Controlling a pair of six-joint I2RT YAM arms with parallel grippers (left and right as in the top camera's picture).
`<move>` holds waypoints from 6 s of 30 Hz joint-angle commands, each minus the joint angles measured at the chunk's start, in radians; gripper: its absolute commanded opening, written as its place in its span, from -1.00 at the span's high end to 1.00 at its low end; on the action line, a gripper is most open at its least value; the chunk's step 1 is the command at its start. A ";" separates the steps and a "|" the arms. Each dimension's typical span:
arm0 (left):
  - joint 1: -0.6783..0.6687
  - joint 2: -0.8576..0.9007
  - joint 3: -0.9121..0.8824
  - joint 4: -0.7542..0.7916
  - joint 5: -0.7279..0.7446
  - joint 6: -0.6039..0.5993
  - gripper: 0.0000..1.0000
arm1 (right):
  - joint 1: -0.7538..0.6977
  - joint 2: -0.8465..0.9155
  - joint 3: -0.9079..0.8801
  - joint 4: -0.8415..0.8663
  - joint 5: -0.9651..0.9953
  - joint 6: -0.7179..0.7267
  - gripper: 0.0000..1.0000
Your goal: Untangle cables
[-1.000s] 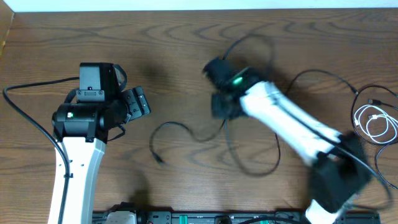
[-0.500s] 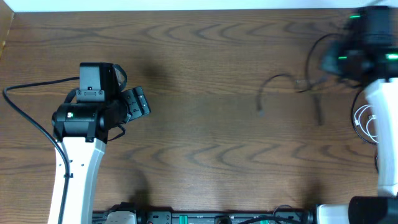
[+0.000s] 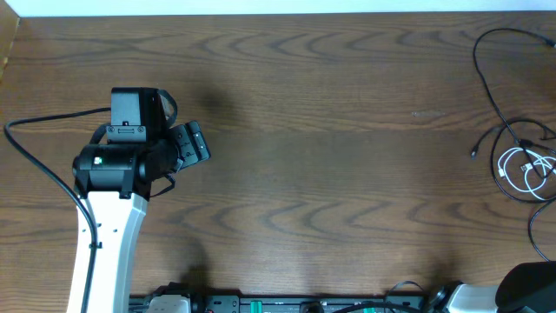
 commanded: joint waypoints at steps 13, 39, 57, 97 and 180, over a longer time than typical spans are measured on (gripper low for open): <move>0.005 0.002 0.009 0.043 0.002 -0.001 -0.77 | -0.002 0.178 0.014 0.005 -0.246 -0.043 -0.21; -0.159 0.135 -0.018 -0.177 -0.167 0.036 -0.99 | 0.478 -0.069 -0.312 -0.158 -0.290 -0.278 -0.99; -0.205 -0.624 -0.323 0.057 -0.167 0.024 -0.99 | 0.512 -0.799 -0.771 0.021 -0.235 -0.220 -0.99; -0.205 -0.626 -0.323 0.039 -0.167 0.024 -0.99 | 0.644 -1.362 -1.325 1.021 -0.214 -0.340 -0.99; -0.012 -1.226 -1.253 1.059 -0.162 0.255 -1.00 | 0.669 -1.558 -1.650 0.865 -0.145 -0.355 -0.98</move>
